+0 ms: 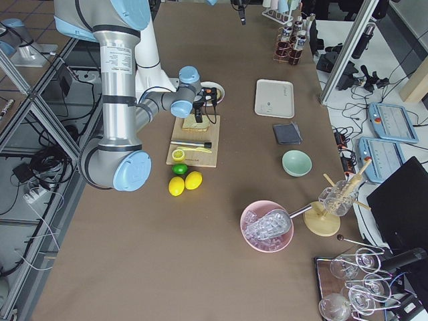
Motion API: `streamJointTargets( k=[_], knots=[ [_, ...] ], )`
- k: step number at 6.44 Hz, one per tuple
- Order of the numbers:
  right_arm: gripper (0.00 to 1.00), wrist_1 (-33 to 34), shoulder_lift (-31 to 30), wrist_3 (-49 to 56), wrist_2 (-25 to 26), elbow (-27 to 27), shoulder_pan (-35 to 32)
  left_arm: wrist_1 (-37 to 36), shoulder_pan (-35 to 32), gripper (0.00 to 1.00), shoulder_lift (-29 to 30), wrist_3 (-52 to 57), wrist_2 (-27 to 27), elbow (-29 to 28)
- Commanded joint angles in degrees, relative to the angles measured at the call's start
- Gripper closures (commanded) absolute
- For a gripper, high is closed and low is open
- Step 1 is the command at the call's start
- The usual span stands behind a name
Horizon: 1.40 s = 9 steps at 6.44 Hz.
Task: Make sandwich and place on tray
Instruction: 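Move the right gripper to the bread slice on the wooden cutting board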
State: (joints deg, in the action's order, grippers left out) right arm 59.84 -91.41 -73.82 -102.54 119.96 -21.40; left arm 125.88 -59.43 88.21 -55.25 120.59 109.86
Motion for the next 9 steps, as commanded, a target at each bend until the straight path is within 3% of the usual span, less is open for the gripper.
streamJointTargets(
  k=[1, 3, 4, 5, 6, 9],
  knots=[
    [0.0, -6.12, -3.16, -0.09, 2.07, -3.39, 2.49, -0.02, 0.01, 0.02, 0.29, 0.06, -0.01, -0.18],
    [0.02, -8.16, -2.81, -0.09, 3.92, -5.35, 3.55, -0.02, 0.01, 0.02, 0.29, 0.06, -0.01, -0.35],
    [0.14, -8.16, -2.64, -0.27, 3.92, -5.35, 3.56, -0.02, 0.01, 0.02, 0.21, 0.14, -0.01, -0.35],
    [0.71, -8.16, -2.72, -0.97, 3.92, -5.44, 3.56, -0.02, 0.01, 0.02, 0.21, 0.15, -0.01, -0.44],
    [1.0, -8.07, -3.16, -0.88, 3.92, -5.61, 3.56, -0.02, 0.01, 0.02, 0.12, 0.32, -0.01, -0.35],
    [1.0, -8.07, -3.95, -2.81, 2.0, -4.39, 1.19, -0.02, 0.01, 0.02, 0.03, 0.32, -0.01, 0.0]
  ],
)
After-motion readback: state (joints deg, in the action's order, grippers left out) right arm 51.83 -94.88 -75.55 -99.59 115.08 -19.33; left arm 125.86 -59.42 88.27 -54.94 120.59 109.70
